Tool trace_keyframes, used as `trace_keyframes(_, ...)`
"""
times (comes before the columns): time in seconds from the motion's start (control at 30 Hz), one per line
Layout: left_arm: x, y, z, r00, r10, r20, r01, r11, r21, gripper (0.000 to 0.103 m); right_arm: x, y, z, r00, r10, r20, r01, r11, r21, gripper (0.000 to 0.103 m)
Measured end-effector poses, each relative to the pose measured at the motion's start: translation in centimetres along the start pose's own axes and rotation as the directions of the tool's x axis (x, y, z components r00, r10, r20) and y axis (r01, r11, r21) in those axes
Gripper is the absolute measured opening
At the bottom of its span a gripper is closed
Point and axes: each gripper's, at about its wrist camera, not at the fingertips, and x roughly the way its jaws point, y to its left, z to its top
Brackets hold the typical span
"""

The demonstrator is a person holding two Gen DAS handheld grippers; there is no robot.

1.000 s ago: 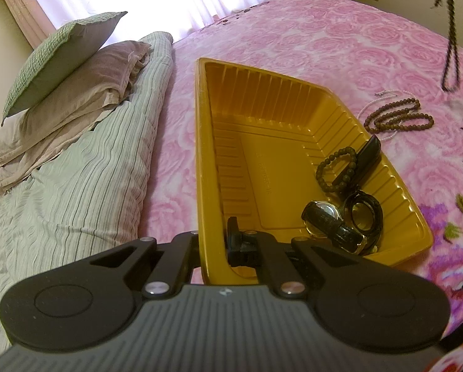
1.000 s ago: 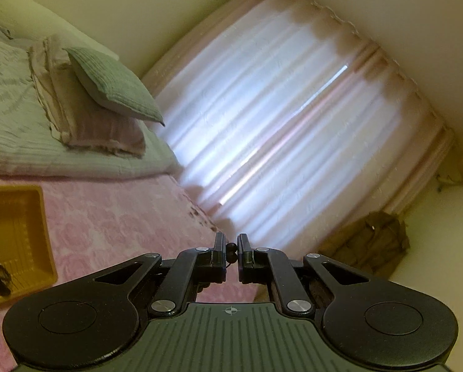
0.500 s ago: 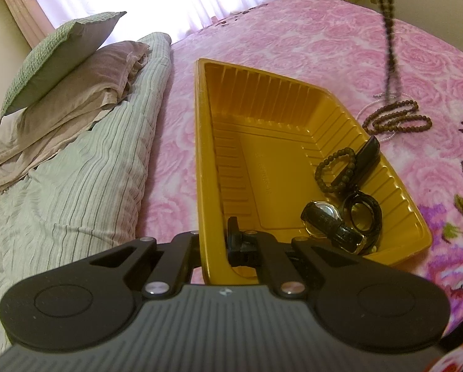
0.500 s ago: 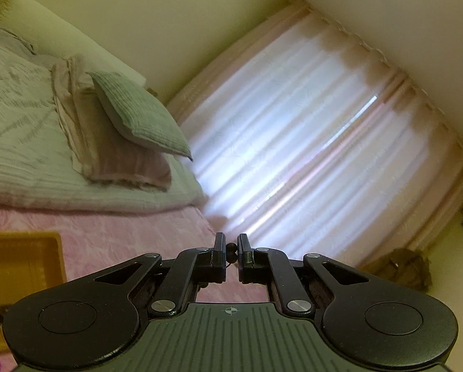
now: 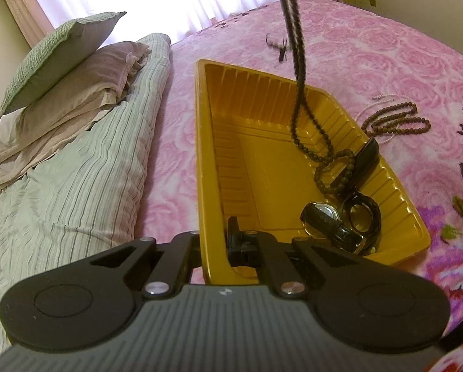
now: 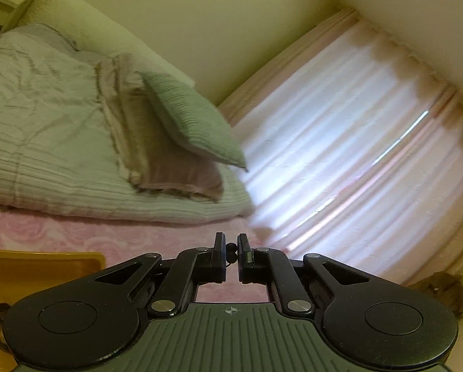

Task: Organize jewelry
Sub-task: 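Lower the necklace into the tray and open the right tool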

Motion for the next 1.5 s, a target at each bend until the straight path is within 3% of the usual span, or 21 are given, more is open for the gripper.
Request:
trace_keyframes(0.37,0.0,0.1,0.0,1.000,-0.003,0.000,0.003,1.000,-0.007,0.004,5.6,4.8,-2.1,0.972,0.215,-0.098,-0.212,0.976,0.048,0.007)
trace_keyframes(0.97,0.0,0.2,-0.1,1.000,-0.008,0.000,0.008,1.000,-0.015,0.004,8.8,8.2,-5.2,0.938,0.293,-0.183,-0.286,0.956,0.064,0.007)
trace_keyframes(1.27,0.0,0.2,-0.1,1.000,-0.009,0.000,0.009,1.000,-0.018,0.004,9.9,10.2,-6.6,0.904,0.368,-0.217,-0.369,0.929,0.038,0.007)
trace_keyframes(1.5,0.1,0.4,-0.3,1.000,-0.012,0.000,0.012,1.000,-0.023,0.004,10.5,10.4,-7.0,0.892,0.391,-0.228,-0.387,0.920,0.063,0.007)
